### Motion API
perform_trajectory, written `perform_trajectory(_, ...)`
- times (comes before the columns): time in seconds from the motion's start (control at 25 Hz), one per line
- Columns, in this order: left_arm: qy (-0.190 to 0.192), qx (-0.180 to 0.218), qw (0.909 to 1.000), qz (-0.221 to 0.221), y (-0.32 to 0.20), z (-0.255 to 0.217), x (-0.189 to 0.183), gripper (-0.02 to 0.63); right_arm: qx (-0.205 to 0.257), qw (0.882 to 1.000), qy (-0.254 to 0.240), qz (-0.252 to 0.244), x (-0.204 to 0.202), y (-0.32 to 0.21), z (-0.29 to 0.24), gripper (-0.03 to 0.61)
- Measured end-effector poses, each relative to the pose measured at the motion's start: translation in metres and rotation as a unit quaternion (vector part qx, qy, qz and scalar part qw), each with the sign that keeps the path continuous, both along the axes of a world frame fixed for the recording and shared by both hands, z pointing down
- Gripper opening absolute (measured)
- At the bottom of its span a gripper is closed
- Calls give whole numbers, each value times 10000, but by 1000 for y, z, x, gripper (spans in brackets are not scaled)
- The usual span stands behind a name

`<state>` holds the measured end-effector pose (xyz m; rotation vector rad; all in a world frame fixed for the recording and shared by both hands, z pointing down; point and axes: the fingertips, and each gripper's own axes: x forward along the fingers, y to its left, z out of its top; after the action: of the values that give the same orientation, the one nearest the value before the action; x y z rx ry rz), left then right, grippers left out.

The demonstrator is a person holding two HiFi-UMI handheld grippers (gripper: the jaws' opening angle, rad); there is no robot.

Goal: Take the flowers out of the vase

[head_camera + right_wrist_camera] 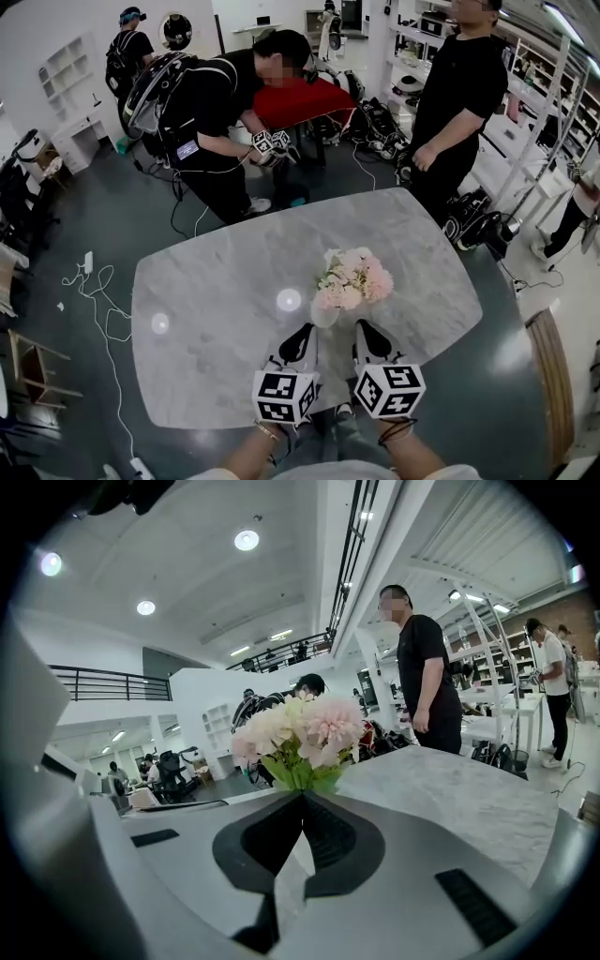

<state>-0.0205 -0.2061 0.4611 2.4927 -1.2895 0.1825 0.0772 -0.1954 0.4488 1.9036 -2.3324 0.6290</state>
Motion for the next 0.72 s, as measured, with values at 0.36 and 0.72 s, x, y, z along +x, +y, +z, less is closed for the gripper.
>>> perform_trajectory(0.36, -100, 145, 9994, 288, -2, 14, 9, 60, -87, 9999, -94, -34, 0, -2, 16, 5)
perform_trajectory(0.72, -183, 84, 9984, 523, -18, 38, 19, 245, -177, 9997, -113, -86, -1, -6, 35, 5)
